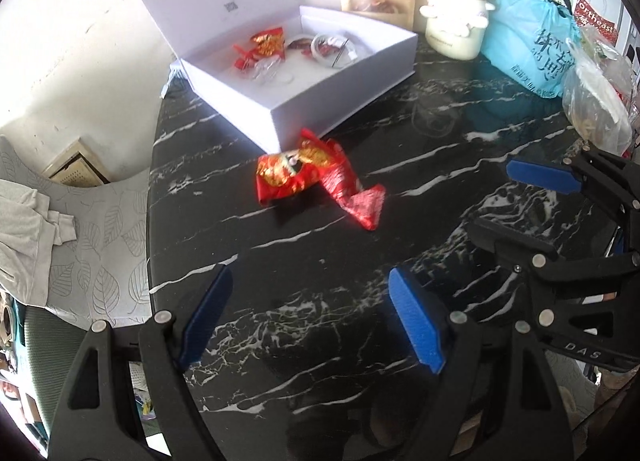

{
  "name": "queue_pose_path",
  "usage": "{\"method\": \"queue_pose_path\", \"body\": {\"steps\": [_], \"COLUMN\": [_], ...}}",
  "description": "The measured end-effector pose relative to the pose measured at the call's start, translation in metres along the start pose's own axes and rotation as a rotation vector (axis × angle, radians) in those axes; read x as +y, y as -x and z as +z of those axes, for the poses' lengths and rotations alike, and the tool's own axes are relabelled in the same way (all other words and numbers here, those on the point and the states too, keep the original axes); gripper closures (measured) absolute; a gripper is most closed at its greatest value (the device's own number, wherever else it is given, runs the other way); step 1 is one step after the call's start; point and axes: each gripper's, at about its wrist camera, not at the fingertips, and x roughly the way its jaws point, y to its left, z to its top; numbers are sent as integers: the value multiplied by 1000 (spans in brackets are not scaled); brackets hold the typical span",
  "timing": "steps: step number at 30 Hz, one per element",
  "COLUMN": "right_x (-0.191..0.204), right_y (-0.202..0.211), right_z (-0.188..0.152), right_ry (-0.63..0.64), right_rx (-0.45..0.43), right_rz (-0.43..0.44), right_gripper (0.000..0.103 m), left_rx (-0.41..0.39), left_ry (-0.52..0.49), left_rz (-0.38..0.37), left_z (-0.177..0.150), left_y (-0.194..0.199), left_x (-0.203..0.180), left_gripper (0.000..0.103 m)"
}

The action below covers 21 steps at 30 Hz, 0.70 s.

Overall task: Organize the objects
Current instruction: 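Grasp the large red-gold candy packet with the left tool while the right tool grasps the red packet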

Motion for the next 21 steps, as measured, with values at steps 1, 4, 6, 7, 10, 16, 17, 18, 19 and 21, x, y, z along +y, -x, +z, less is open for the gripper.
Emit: {"method": "queue_pose_path", "body": {"steps": [1,4,6,7,10,16,17,18,19,21], "right_x": [1,6,9,10,12,14,15,15,15,17], "right_y": [-3,-13,-20,-23,-32,-48,-51,-54,-57,-64], "right_z": [1,5,9,11,18,32,34,36,37,40], "right_ry": [2,12,16,18,24,30,29,28,29,32], "right_rx": [5,19,27,30,38,46,48,51,55,64], "right_rz": [4,14,23,28,41,64,70,76,81,94], "right_gripper": [44,44,44,44,44,44,44,44,44,44], "left_rx": [0,4,7,8,10,18,20,22,25,31], "left_ry": [1,6,11,12,13,21,23,23,24,24], "left_rz": [-2,-5,-11,-11,-5,-3,-7,-8,-8,1], "left_z": [0,0,0,1,5,16,17,18,19,20], "left_y": [-2,-8,-10,-12,-17,-29,-31,-33,-35,-39], "left_x": [3,10,15,17,24,39,42,43,45,49], "left_gripper": [23,23,23,23,23,23,23,23,23,23]}}
